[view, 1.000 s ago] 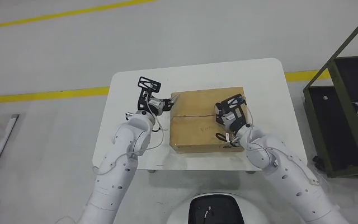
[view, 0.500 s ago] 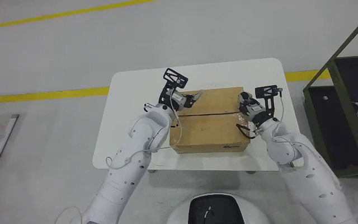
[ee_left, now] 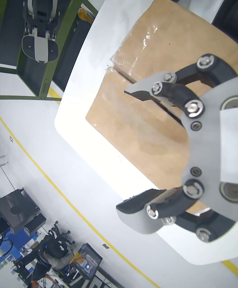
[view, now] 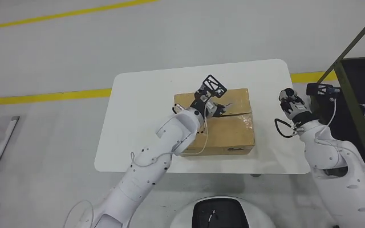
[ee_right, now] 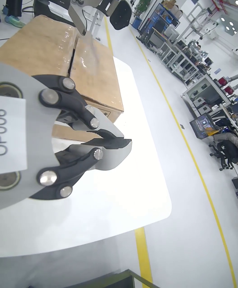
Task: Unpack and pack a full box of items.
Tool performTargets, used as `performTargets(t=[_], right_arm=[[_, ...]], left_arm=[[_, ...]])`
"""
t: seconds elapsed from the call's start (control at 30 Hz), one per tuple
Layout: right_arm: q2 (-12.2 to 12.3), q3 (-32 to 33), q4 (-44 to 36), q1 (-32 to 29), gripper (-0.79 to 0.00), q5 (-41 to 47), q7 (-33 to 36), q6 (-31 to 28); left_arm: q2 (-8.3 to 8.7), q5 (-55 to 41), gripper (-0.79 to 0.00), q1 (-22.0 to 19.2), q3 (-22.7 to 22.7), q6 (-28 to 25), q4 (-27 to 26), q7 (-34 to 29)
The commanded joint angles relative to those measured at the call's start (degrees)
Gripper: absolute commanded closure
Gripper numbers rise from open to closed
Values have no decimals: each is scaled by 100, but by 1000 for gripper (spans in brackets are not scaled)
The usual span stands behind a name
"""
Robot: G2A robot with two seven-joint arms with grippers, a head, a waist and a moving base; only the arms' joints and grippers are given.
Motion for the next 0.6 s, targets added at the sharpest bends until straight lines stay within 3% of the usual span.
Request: performTargets(t=[0.0, 0.13, 0.27, 0.43, 0.57], right_arm=[[5, 80, -29, -76, -77, 76, -21, -17], [10, 173, -70, -164, -135, 299, -23, -100], [15, 233, -147, -182, -289, 652, 81, -310], [52, 276, -233, -116, -388, 796, 362, -777], [100, 132, -412, -49, -517, 367, 624, -1340]], left_arm=[[-70, -34, -785, -70, 108, -35, 92, -2], [-167, -7, -785, -136, 223, -53, 146, -24], [-186, -35, -785, -103, 94, -57, 48, -101], [-72, -56, -785, 139, -460, -62, -444, -371], [69, 6, -785, 513, -1055, -25, -949, -674]])
